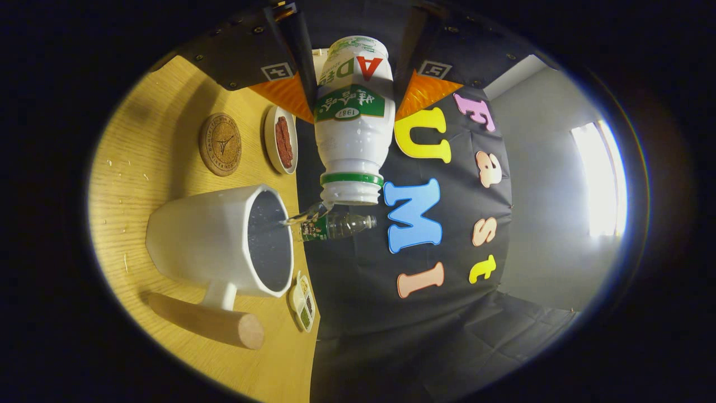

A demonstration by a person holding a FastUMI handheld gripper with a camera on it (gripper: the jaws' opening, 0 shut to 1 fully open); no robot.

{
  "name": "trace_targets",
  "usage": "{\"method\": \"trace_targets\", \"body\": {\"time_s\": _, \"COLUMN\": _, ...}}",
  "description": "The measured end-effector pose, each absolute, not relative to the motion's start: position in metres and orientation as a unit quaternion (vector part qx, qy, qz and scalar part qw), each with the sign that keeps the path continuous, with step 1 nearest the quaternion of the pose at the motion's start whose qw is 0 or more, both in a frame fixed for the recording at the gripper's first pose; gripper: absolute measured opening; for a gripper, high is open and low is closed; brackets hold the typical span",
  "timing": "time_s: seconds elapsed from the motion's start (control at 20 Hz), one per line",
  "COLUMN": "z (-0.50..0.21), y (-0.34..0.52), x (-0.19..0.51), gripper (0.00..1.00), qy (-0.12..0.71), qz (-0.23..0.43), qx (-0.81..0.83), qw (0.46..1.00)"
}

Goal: Take the bottle from table, then pour the juice into the cup, finally place the bottle on the coaster

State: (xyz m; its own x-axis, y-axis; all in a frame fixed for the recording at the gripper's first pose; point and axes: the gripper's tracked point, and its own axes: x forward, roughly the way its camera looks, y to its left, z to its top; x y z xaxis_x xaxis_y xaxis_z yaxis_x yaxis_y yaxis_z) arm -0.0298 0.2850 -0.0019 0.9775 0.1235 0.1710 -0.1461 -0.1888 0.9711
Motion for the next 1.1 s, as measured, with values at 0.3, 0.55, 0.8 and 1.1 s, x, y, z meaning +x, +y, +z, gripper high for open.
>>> {"method": "trace_targets", "body": {"time_s": 0.3, "z": -0.0024, "y": 0.2825, "x": -0.0311, "gripper": 0.66, "qy": -0.014, "qz": 0.105, "qx": 0.769, "qw": 0.631}}
{"method": "trace_targets", "body": {"time_s": 0.55, "z": -0.0022, "y": 0.2824, "x": -0.031, "gripper": 0.66, "qy": -0.018, "qz": 0.105, "qx": 0.772, "qw": 0.626}}
{"method": "trace_targets", "body": {"time_s": 0.8, "z": -0.0014, "y": 0.2833, "x": -0.0299, "gripper": 0.66, "qy": -0.021, "qz": 0.106, "qx": 0.778, "qw": 0.619}}
{"method": "trace_targets", "body": {"time_s": 1.1, "z": -0.0036, "y": 0.2807, "x": -0.031, "gripper": 0.66, "qy": -0.029, "qz": 0.106, "qx": 0.786, "qw": 0.608}}
